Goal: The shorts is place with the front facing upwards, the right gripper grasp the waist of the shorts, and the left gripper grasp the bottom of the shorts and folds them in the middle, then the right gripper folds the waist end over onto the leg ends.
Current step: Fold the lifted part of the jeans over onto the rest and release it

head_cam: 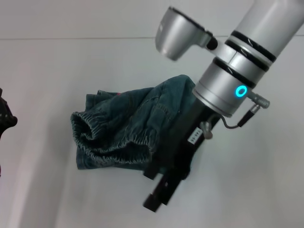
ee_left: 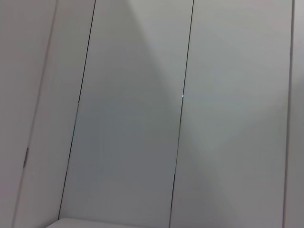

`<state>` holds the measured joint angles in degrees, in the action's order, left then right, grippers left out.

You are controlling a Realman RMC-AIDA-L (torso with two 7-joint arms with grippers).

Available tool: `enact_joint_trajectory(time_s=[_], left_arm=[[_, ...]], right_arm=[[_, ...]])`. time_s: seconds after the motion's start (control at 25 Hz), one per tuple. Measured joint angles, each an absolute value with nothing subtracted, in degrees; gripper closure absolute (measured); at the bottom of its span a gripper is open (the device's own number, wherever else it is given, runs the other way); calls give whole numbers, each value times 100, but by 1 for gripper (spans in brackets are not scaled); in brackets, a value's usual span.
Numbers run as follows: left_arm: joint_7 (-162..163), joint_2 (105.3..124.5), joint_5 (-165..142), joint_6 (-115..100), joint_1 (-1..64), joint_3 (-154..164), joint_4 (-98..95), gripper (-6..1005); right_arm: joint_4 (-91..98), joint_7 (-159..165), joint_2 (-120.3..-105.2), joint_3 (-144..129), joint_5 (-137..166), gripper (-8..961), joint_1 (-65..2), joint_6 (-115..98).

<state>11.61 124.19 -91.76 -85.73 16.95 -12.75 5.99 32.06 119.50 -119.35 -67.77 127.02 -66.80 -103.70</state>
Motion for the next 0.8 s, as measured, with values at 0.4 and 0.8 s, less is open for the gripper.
enact_joint_trajectory(time_s=[0.4,0.8], left_arm=[[1160,12410,-9176,-8499,1785,-1284,562,986],[1160,12410,-9176,-8488,1784,-1275,562,987]], right_arm=[[2788,12007,-11982,-7074,13135,23,-6728,-9688],[2586,11998,-12073,-7331,13017,22,-6774,-8738]])
